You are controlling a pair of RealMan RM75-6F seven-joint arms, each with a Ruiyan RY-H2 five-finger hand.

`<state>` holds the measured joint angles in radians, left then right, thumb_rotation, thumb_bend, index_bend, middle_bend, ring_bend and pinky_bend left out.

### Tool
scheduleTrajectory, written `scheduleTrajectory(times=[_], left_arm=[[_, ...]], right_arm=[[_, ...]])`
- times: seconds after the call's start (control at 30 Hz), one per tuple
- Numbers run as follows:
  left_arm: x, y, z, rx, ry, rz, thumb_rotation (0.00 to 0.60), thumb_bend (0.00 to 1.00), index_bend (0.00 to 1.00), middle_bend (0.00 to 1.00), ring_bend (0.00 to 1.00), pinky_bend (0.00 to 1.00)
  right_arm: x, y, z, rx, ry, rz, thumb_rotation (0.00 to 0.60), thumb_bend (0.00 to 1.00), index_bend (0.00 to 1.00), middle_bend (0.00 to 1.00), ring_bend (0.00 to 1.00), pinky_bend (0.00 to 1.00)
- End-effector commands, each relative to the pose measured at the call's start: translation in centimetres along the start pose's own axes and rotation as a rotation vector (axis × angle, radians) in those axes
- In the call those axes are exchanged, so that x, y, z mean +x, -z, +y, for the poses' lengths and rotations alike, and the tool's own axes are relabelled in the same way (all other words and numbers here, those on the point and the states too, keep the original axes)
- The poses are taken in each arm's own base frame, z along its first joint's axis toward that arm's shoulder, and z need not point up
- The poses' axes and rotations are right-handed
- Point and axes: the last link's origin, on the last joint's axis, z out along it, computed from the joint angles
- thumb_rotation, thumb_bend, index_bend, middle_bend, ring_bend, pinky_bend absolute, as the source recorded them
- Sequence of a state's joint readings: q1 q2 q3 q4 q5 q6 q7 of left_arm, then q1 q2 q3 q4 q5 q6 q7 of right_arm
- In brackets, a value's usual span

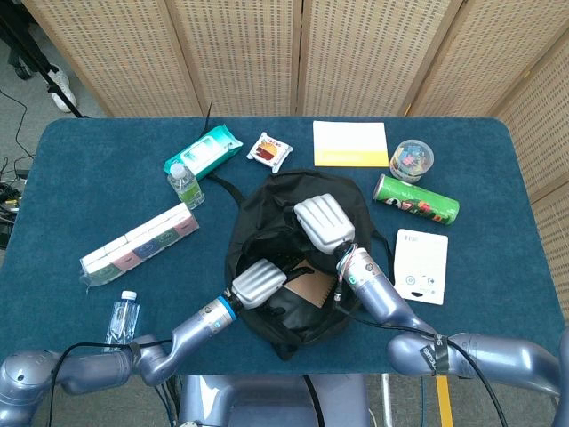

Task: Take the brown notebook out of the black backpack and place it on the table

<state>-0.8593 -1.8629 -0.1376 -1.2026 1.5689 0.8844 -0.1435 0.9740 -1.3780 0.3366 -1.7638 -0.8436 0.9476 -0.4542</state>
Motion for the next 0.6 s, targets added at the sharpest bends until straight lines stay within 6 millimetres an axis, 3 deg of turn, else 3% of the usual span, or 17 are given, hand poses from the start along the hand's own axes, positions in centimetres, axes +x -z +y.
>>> scheduleTrajectory(times=[0.03,0.6], left_arm=[[-0.2,-0.8,0.1,0.003,-0.010,-0.014,0.600,0.15,0.19,0.00,0.00,0.04],[-2.0,-3.2,0.7,0.016,-0.050,-0.032,0.600,0.15,0.19,0.00,0.00,0.04]], right_arm=[[0.1,0.1,0.0,0.004,0.001,-0.002,0.600,0.65,0.69,0.70,0.73,0.70],[0.4,0.6,0.2,0.001,-0.001,-0.001,0.600,0.65,0.70,0.70,0.73,0.70]])
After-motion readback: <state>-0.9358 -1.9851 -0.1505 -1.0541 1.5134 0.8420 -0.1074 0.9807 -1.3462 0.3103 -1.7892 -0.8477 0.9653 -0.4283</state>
